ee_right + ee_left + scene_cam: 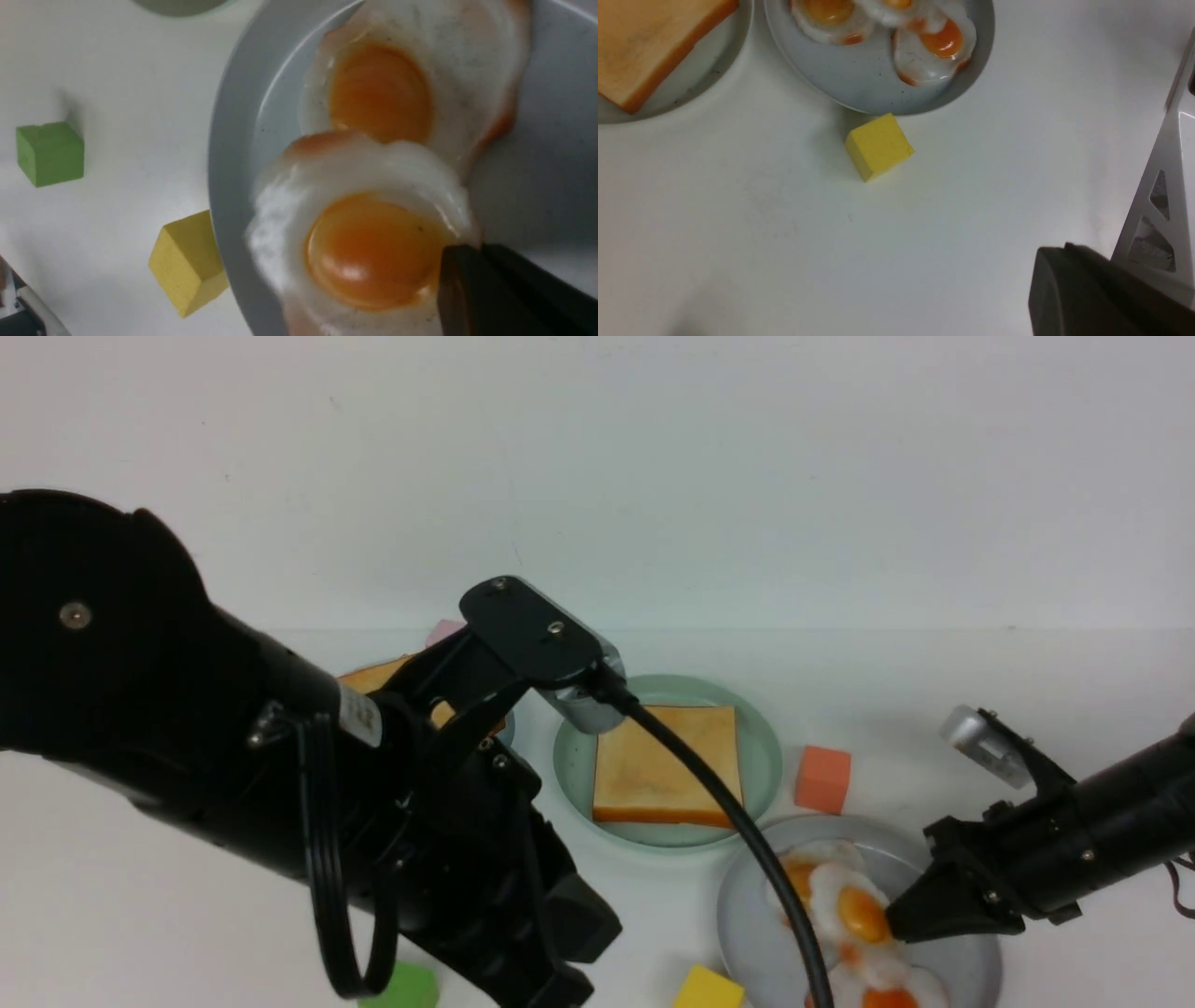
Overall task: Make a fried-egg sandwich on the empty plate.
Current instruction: Use the right arm to grab a fried egg, then use the right arm to place the fried egg on the slice of bread in the middle
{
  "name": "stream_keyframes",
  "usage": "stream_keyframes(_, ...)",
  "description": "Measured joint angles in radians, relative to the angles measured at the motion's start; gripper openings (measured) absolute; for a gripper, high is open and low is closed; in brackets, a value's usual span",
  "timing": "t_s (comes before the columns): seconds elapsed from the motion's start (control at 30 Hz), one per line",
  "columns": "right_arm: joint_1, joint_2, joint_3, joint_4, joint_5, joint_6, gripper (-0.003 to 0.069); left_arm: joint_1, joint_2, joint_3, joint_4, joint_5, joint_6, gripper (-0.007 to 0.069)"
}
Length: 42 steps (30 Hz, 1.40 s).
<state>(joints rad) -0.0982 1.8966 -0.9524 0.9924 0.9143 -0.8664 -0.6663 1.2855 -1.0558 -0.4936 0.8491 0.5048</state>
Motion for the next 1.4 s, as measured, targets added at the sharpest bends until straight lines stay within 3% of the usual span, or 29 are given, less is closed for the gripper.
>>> stream_keyframes(0.43,-0.012,-0.088,-0.034,0.007,0.066,0.016,0.0014,0.0,0.0,0.0,0.012,0.0,0.0,-0.001)
stream_keyframes(0.57,0.02,-0.152,-0.144,-0.072,0.073,0.135,0.0014,0.0,0.0,0.0,0.065,-0.007,-0.027,-0.001)
stream_keyframes(0.7,0.156,-0.146,-0.372,-0.285,0.062,0.357,0.0014,0.002,0.0,0.0,0.206,-0.019,-0.147,-0.0008)
stream_keyframes(0.9,0.325,0.027,-0.722,-0.488,0.075,0.589,0.0014,0.09,0.0,0.0,0.277,0.005,-0.25,-0.0006)
stream_keyframes(1.1,0.382,0.268,-0.963,-0.519,0.076,0.66,0.0017,0.192,0.0,0.0,0.267,0.036,-0.251,-0.0006)
stream_keyframes(1.4,0.388,0.427,-1.043,-0.52,0.074,0.7,0.0043,0.223,0.0,0.0,0.265,0.036,-0.255,0.0001)
